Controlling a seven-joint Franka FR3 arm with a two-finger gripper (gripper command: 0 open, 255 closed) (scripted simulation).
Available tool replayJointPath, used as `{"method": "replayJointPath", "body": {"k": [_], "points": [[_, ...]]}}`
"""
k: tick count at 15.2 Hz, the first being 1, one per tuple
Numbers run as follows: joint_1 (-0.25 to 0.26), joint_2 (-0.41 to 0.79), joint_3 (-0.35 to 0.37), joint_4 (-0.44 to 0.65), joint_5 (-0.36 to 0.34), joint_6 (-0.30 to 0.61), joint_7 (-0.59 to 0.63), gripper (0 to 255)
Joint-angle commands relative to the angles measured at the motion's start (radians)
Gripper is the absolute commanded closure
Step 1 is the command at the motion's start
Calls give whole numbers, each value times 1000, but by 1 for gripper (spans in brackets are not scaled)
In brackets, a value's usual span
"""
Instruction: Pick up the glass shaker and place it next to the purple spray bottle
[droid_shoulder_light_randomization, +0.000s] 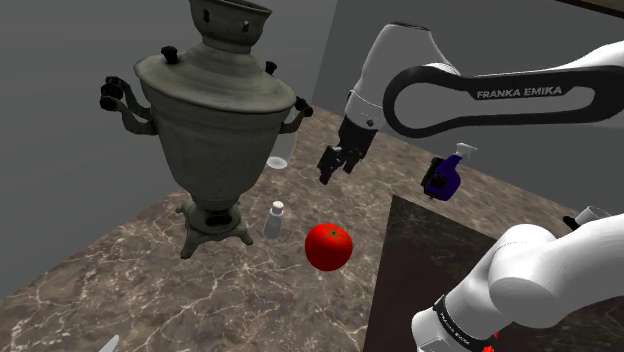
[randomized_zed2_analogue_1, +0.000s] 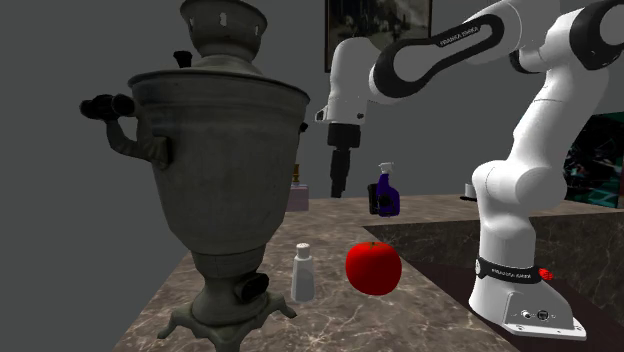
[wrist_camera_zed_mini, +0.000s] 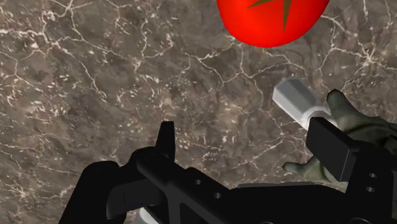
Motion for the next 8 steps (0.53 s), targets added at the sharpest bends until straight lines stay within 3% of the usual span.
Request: {"method": "replayJointPath", "body": {"k": [1, 8], "points": [[9, 63, 30, 16, 8, 50, 34, 0], [32, 285, 125, 88, -9, 205, 156, 0]]}}
